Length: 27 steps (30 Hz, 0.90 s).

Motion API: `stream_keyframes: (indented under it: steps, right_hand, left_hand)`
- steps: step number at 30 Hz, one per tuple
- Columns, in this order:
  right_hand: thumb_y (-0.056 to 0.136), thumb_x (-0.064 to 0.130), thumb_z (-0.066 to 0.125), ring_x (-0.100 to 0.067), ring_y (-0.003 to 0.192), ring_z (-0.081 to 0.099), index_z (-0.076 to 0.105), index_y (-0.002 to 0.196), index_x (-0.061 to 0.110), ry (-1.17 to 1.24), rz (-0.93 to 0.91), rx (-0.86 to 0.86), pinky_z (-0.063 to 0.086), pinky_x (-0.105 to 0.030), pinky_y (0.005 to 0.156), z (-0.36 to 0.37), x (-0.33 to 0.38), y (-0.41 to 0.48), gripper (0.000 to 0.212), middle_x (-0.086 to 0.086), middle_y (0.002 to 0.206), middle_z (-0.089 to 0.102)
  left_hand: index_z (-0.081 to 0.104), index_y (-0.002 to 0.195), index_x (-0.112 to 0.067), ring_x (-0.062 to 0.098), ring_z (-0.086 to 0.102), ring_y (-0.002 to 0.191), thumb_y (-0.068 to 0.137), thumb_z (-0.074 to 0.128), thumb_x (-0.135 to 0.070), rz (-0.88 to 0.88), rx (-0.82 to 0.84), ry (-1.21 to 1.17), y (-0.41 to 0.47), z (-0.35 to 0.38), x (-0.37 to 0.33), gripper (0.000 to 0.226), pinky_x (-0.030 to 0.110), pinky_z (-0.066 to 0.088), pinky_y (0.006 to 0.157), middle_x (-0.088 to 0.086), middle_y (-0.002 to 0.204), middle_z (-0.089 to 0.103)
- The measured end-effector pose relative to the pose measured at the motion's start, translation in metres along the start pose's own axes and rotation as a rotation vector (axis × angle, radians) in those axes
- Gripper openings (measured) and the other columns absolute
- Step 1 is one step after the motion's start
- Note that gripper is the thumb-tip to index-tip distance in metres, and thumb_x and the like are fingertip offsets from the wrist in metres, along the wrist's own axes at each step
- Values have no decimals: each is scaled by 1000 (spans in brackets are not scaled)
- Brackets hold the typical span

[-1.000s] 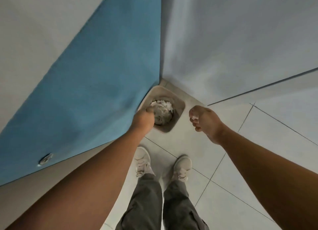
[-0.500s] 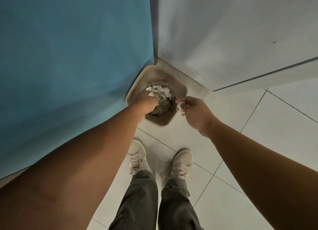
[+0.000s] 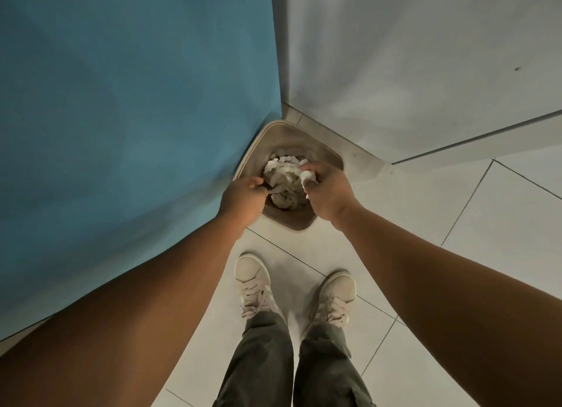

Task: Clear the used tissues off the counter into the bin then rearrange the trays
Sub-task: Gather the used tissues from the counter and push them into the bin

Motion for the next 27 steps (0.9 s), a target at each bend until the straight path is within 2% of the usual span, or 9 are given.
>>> stream_keyframes:
  steps: [2,4,9,11,13,17,20,23,27]
  right_hand:
    - [92,15,54,-27,119,56,52,136,26,-44,7,54,47,-39,102,8,0,2,46,-6,133,59]
    - [92,15,55,-27,122,54,41,145,25,-89,9,94,45,-38,105,12,-2,-1,55,-6,136,56]
    - [94,15,53,-32,112,58,53,135,19,-141,62,90,49,-39,96,-7,-1,-28,41,-11,123,63]
    - [93,20,56,-30,118,56,52,137,21,-114,73,71,48,-34,97,-24,7,-47,43,-9,130,60]
    - [92,25,60,-27,123,53,49,140,21,-116,49,64,44,-30,98,-43,24,-69,49,-7,135,57]
    - [89,34,66,-22,123,52,52,137,20,-114,-39,36,38,-22,91,-87,74,-121,51,-3,134,58]
    - [89,27,67,-23,122,53,58,128,19,-205,-164,20,35,-21,88,-124,120,-167,41,-4,130,60]
    - [89,21,65,-26,120,53,60,124,13,-308,-259,-4,39,-27,94,-157,161,-212,37,-8,129,59]
    - [86,15,67,-27,113,57,60,124,11,-328,-411,-87,36,-18,87,-195,212,-267,39,-10,123,61]
  left_hand:
    - [65,124,-23,14,59,102,92,60,-22,28,30,35,-4,4,4,32,19,42,68,-2,130,63]
    - [63,128,-24,19,59,110,93,59,-23,40,51,67,-9,5,4,35,23,46,75,-1,133,60]
    - [60,132,-21,18,59,114,95,55,-18,100,60,118,-31,0,-16,38,26,49,87,-2,138,59]
    - [60,132,-18,20,58,119,96,55,-17,158,56,154,-49,-5,-34,37,32,51,97,-1,137,60]
    - [63,129,-18,22,60,117,95,56,-16,223,40,200,-71,-12,-57,34,36,51,98,1,133,63]
    - [63,127,-21,26,62,109,93,57,-19,423,-2,409,-128,-33,-115,34,34,51,94,5,121,68]
    - [65,120,-27,20,60,105,89,58,-24,572,-74,470,-178,-58,-162,32,30,51,87,-3,117,67]
    - [58,131,-27,22,51,117,90,53,-26,634,-119,510,-229,-89,-205,41,39,50,95,-4,129,61]
    - [54,136,-20,23,46,126,92,56,-20,733,-222,448,-307,-131,-255,44,40,43,103,1,135,57]
Point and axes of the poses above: each hand's wrist, its own y-axis towards the middle knuckle, its own z-axis out of the palm, x = y × z, the point moved 2 cm from there along y, towards the middle knuckle
